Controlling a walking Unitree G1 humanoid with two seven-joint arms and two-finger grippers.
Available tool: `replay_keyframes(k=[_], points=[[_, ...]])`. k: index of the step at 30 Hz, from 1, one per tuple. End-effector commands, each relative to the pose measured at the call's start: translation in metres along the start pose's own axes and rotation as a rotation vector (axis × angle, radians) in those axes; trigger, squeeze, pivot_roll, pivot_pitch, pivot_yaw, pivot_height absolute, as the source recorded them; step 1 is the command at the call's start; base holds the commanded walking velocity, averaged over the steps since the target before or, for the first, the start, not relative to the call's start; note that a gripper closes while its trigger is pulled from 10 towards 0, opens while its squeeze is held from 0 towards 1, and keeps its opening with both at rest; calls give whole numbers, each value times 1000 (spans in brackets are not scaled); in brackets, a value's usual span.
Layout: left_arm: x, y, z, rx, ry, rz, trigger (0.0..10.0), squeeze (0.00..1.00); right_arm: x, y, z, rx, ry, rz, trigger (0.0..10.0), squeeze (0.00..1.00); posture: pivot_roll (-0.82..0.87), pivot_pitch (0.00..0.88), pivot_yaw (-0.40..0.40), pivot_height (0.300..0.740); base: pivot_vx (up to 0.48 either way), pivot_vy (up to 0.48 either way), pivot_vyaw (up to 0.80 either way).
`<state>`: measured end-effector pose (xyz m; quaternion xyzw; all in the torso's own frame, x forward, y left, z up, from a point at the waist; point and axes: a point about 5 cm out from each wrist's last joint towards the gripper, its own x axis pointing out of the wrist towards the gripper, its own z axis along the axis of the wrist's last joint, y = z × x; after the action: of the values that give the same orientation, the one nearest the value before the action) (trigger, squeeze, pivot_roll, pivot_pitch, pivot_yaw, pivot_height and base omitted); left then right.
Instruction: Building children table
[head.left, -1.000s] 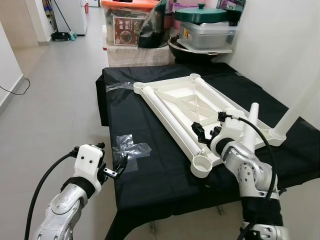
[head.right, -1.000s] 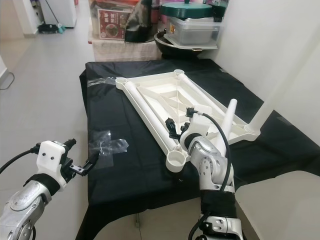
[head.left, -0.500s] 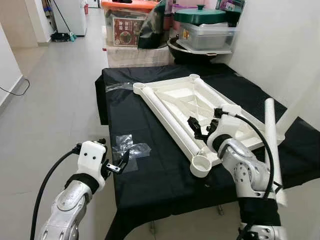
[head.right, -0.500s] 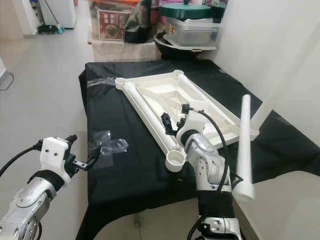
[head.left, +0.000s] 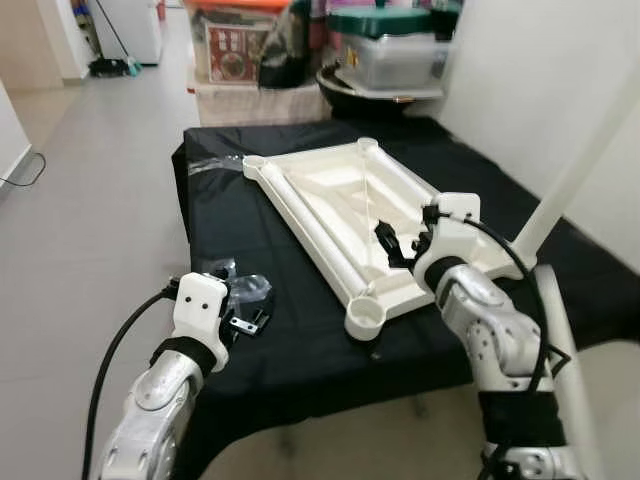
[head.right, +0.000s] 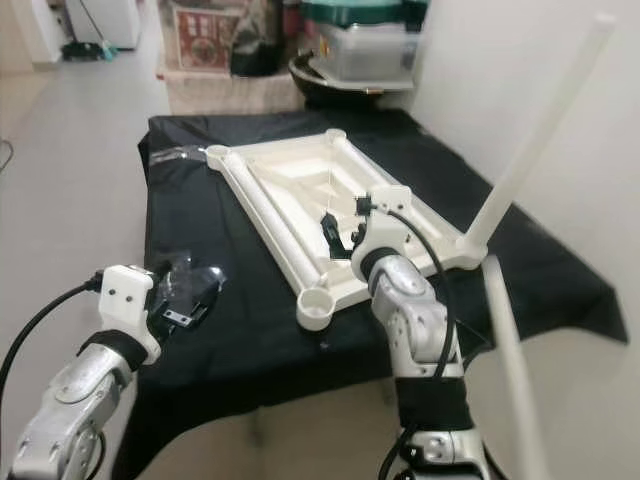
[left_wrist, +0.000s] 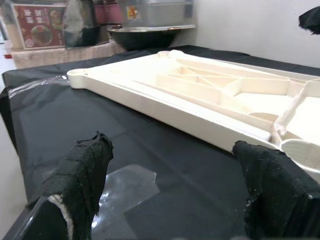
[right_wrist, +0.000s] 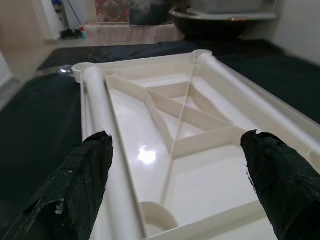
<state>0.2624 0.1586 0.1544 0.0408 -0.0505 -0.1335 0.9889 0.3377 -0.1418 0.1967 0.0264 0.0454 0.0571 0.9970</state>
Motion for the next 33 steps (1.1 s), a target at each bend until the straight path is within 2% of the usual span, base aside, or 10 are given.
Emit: replay_keyframes(k=[1,6,15,18,22,24,33], points=[[0,0,-6,0,32,8,10000,0,2,5,-4,-56,24,-13,10000,0,125,0,-129,740,0,-454,0],[0,0,-5,-1,25,11,10000,0,3,9,-4,-65,39,-18,10000,0,125,0,-131,740,0,-454,0],[0,-2,-3,-21,10,18,10000,0,7,14,-2,-71,25,-2,10000,0,124,0,-132,740,0,0,0],[-1,-1,-5,-13,16,28,10000,0,4,22,-7,-72,31,80,10000,0,123,0,-130,740,0,0,0],[0,-1,-5,-9,18,29,10000,0,1,28,-11,-100,31,112,10000,0,119,0,-126,740,0,0,0],[0,-2,-5,-8,19,28,10000,0,-2,27,-10,-156,-32,110,10000,0,119,0,-126,740,0,0,0],[0,-2,-5,-2,22,25,10000,0,-7,28,-13,-136,-41,157,10000,0,109,0,-119,740,0,0,0]])
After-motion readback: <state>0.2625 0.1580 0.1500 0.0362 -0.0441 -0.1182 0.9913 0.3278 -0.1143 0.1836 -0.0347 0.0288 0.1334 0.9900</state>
